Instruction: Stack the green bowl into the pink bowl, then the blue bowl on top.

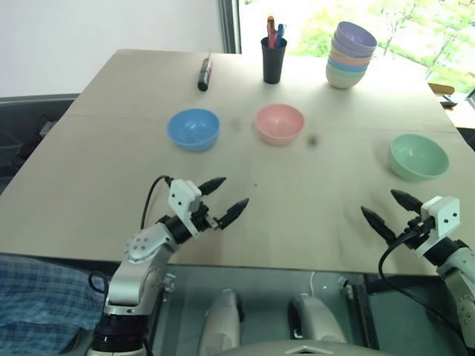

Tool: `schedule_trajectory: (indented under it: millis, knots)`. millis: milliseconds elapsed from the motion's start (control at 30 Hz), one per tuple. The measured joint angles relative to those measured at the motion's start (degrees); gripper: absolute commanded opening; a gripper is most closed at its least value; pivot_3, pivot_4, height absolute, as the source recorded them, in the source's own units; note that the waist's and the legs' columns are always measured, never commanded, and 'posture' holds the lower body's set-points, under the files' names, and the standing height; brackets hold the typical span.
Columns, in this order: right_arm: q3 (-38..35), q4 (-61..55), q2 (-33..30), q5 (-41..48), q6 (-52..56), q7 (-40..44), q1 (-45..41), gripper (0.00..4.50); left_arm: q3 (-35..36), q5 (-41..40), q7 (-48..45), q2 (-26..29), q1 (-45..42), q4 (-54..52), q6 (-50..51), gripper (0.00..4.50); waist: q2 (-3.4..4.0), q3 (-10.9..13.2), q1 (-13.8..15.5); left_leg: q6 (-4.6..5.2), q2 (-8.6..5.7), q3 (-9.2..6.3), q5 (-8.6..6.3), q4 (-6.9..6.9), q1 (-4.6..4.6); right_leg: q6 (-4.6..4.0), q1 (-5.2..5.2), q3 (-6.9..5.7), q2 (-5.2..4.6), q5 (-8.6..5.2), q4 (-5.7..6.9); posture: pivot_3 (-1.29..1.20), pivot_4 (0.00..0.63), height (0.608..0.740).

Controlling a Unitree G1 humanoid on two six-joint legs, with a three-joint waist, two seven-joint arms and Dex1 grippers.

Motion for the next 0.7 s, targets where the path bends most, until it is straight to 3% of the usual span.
schedule_trajectory:
  millis: [700]
  knots:
    - [0.9, 2.3, -0.9, -1.4, -1.0, 0.6, -0.2, 4.5, -0.1, -2.2, -2.1, 0.3, 1.5, -1.4, -1.3, 4.44, 0.01, 0.0, 0.0, 0.0, 0.0, 0.0, 0.0, 0.0, 0.0, 0.0, 0.0, 0.0, 0.0, 0.0, 0.0, 0.0, 0.15, 0.74]
